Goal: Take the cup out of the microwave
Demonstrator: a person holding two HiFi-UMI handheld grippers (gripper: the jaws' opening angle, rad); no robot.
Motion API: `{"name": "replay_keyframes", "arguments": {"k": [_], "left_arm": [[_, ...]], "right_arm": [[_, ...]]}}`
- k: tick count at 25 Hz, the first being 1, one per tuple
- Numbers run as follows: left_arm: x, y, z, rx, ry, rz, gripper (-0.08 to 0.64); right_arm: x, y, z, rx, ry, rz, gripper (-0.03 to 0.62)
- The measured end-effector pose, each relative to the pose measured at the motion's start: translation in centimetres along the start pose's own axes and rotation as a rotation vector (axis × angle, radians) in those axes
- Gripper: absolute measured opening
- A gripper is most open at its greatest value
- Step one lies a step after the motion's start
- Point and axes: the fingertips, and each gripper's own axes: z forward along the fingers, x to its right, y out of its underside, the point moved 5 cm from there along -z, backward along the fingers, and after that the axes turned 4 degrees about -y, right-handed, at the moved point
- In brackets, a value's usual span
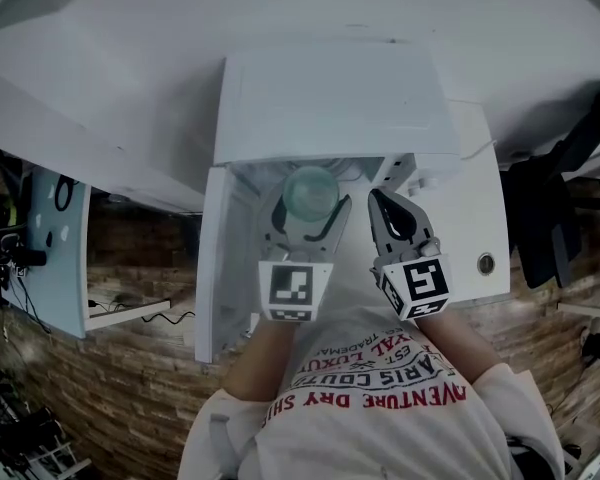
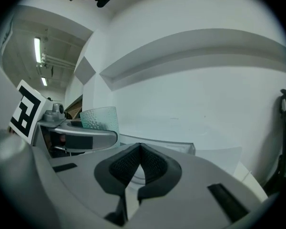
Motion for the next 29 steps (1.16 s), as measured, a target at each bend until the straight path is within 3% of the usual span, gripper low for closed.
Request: {"name": "replay_keyframes", "arguments": {"k": [29], "left_arm": [[0.0,1.3,-0.3,-0.04,0.018,-0.027,0.367]], "right_arm": [[-0.5,1.2,-0.1,-0.044,0.003,-0.007,0.011]]}}
